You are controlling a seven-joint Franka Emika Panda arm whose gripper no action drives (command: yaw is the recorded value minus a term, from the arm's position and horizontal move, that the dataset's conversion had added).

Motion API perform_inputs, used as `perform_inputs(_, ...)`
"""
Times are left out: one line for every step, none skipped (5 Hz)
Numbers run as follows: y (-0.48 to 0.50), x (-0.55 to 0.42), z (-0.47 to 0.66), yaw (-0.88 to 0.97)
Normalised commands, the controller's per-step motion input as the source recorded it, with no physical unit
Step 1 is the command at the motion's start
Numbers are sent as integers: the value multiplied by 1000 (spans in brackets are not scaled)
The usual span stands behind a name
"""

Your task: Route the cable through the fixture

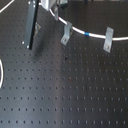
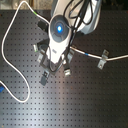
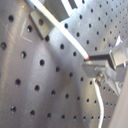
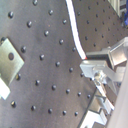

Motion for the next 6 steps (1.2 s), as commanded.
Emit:
perform_inputs(56,443,-304,200)
perform_inputs(-6,501,-253,246)
perform_inputs(-180,436,-255,231)
perform_inputs(-34,121,2,757)
perform_inputs(3,-3,24,999)
perform_inputs(5,-4,28,997)
